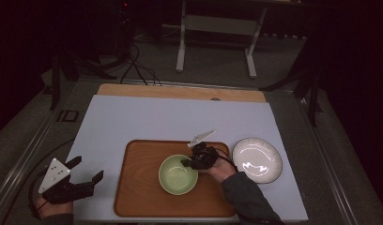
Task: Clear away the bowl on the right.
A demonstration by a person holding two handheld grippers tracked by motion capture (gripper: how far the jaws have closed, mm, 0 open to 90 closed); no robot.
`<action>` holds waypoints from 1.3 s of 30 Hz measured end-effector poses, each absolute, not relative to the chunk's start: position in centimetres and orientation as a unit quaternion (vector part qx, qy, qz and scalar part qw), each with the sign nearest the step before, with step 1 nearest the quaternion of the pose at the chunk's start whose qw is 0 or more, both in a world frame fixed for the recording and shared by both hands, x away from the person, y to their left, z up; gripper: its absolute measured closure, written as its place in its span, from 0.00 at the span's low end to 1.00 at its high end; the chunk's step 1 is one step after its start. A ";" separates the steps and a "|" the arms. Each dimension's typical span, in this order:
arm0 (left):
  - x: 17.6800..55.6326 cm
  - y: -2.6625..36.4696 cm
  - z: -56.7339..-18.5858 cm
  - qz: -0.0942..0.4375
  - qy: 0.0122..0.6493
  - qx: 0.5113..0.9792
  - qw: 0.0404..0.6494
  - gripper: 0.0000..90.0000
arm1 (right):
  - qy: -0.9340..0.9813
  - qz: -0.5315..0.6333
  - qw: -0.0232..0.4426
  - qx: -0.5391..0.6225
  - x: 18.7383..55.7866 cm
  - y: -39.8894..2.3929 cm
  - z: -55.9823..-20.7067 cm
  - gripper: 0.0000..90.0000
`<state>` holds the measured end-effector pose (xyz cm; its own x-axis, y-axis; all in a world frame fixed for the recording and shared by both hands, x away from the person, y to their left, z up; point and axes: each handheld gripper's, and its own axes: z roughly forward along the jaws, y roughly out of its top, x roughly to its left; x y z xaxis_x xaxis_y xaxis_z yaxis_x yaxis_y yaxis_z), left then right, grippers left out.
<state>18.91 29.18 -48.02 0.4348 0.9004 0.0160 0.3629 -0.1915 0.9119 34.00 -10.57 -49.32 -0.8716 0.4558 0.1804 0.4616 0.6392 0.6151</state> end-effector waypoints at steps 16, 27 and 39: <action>19.0 29.2 -48.0 0.294 0.445 0.713 0.455 0.12 | -0.910 -0.327 0.000 -0.254 34.3 -10.7 -50.1 0.88; 19.0 29.2 -48.1 0.294 0.446 0.713 0.455 0.12 | -0.897 -0.360 -0.012 -0.257 34.4 -11.6 -48.5 0.74; 19.0 29.2 -48.0 0.295 0.446 0.712 0.454 0.12 | -0.882 -0.392 -0.030 -0.259 34.4 -13.6 -46.2 0.72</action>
